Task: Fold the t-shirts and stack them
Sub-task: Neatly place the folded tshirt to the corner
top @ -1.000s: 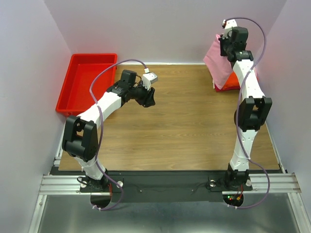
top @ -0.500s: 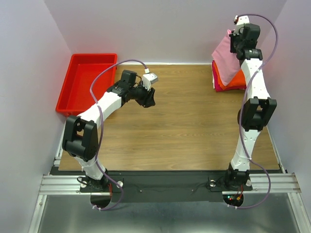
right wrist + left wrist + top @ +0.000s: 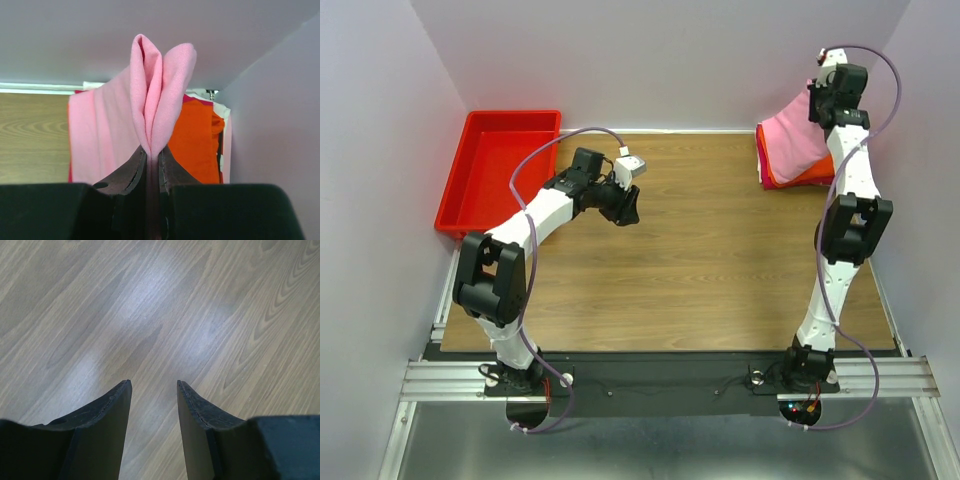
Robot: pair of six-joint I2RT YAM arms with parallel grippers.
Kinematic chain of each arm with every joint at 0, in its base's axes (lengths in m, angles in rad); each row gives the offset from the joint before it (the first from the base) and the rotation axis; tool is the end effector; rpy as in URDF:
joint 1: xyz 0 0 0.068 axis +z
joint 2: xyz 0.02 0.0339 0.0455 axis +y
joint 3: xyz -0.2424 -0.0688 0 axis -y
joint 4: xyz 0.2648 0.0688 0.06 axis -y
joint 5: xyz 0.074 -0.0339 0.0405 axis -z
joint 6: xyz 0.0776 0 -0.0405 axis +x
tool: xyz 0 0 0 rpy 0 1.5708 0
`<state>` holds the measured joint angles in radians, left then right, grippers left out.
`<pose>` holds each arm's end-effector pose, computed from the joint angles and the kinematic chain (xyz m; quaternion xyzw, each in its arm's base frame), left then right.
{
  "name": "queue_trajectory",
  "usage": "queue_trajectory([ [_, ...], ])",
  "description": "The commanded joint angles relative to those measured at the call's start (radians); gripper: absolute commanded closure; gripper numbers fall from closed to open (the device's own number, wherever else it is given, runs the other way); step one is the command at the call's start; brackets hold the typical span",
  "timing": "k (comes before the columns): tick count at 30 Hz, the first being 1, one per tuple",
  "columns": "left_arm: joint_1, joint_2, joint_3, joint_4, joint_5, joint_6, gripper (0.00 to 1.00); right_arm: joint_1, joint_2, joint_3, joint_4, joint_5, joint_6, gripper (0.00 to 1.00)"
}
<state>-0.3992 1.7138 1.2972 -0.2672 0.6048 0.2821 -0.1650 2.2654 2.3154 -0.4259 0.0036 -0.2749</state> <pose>0.3770 -0.2069 0.2141 0.4085 0.7700 -0.2925 0.3932 0.5697 -0.0952 0.3172 -0.0444 0.8256 -0.1242 0.5487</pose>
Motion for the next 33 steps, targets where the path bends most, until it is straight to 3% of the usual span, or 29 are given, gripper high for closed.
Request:
queue_trajectory([
  [1,-0.004,-0.005,0.053,-0.001,0.023,-0.009,0.47,-0.042,0.016,0.039,0.056,-0.025,-0.027,1.0],
  [13,-0.004,0.023,0.108,-0.04,0.038,-0.001,0.44,-0.119,0.134,0.104,0.082,-0.036,-0.076,0.99],
  [15,-0.004,0.024,0.116,-0.052,0.036,0.006,0.29,-0.125,0.157,0.11,0.093,-0.033,-0.086,0.99],
  [18,-0.004,0.027,0.128,-0.075,0.024,0.022,0.28,-0.125,0.184,0.119,0.111,0.018,-0.096,0.96],
  [22,0.003,0.026,0.146,-0.101,0.01,0.042,0.27,-0.128,0.197,0.142,0.121,0.045,-0.089,0.58],
  [25,0.013,0.013,0.146,-0.102,0.003,0.04,0.26,-0.128,0.172,0.147,0.128,0.041,-0.081,0.4],
  [29,0.045,-0.011,0.145,-0.08,0.001,0.008,0.25,-0.128,0.114,0.127,0.128,0.007,-0.035,0.23],
  [30,0.055,-0.019,0.143,-0.075,0.001,0.006,0.1,-0.128,0.099,0.109,0.128,0.001,-0.021,0.21],
  [31,0.06,-0.025,0.145,-0.07,0.004,0.017,0.01,-0.128,0.056,0.09,0.128,-0.028,0.0,0.16],
  [33,0.072,-0.054,0.145,-0.057,-0.01,0.028,0.01,-0.128,0.011,0.04,0.128,-0.085,0.025,0.11],
])
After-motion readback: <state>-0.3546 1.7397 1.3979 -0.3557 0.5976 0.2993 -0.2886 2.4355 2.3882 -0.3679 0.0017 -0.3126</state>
